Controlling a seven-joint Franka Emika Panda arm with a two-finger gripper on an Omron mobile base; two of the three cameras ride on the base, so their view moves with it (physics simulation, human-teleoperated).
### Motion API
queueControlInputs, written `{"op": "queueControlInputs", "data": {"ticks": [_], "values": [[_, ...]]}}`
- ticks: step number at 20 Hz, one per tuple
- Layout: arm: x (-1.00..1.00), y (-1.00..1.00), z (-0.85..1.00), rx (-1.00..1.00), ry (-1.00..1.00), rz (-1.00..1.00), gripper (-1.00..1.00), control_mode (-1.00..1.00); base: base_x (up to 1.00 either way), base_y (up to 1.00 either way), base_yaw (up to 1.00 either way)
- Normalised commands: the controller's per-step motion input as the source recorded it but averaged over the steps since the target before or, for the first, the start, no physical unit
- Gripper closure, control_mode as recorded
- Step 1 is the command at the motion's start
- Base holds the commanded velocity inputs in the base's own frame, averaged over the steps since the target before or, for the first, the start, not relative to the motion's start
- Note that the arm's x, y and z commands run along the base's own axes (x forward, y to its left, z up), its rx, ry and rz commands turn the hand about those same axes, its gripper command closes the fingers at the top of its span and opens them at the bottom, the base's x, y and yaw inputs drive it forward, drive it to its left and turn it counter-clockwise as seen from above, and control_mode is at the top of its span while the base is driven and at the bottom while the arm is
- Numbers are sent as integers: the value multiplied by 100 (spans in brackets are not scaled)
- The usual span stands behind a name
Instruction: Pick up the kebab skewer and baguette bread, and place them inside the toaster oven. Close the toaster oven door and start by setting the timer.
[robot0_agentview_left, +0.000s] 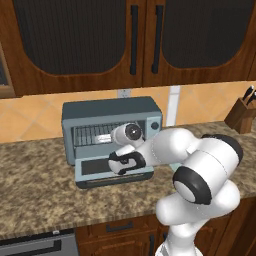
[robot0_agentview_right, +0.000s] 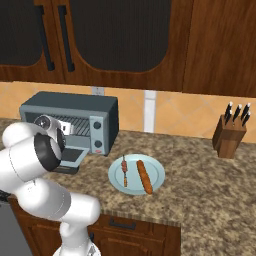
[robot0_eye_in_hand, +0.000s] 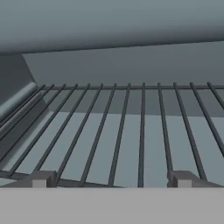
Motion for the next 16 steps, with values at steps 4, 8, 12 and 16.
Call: {"op": "queueControlInputs", "data": {"ticks": [4, 8, 12, 16], "values": [[0, 9, -10, -1, -2, 0, -100, -100, 0, 0, 0], [0, 3, -28, -3, 3, 0, -100, -100, 0, 0, 0], [0, 2, -25, -3, 2, 0, -100, -100, 0, 0, 0], [-5, 4, -29, -2, 2, 0, -100, -100, 0, 0, 0]]}}
